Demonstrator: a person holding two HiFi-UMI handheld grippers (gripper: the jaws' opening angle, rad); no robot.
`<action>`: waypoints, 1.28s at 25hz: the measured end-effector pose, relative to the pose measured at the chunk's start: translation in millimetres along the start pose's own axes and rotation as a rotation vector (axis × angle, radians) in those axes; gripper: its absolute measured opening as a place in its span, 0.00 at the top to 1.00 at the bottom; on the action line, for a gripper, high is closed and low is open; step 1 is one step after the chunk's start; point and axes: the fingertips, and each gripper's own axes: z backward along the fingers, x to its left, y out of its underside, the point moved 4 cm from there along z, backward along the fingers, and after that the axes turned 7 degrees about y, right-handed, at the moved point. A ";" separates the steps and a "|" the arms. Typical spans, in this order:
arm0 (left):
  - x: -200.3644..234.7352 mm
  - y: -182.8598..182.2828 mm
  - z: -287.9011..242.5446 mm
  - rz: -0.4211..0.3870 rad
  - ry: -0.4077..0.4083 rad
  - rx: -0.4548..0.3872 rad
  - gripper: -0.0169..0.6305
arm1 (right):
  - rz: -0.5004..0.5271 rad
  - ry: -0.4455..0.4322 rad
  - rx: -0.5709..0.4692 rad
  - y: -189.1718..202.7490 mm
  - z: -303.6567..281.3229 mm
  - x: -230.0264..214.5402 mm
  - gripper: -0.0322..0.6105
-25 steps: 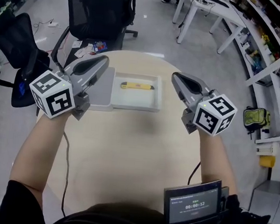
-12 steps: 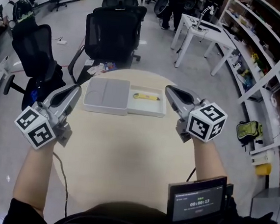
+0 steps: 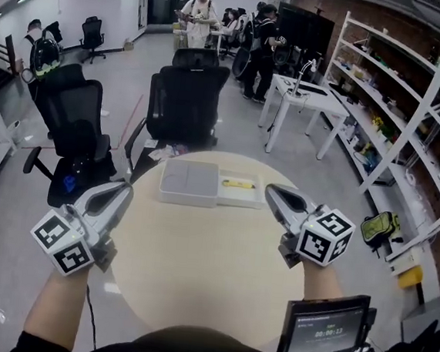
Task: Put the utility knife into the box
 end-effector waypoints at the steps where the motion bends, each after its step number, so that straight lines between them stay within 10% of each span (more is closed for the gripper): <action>1: -8.5 -3.3 6.9 0.002 0.006 -0.003 0.98 | -0.007 0.003 -0.002 -2.8 10.7 8.7 0.93; 19: -192.6 -14.1 0.6 0.011 -0.027 -0.093 0.97 | -0.068 -0.064 -0.022 -4.5 169.3 -9.3 0.93; 32: -221.1 13.4 -14.7 0.057 -0.080 -0.045 0.97 | -0.078 -0.138 0.002 24.0 171.5 -20.3 0.93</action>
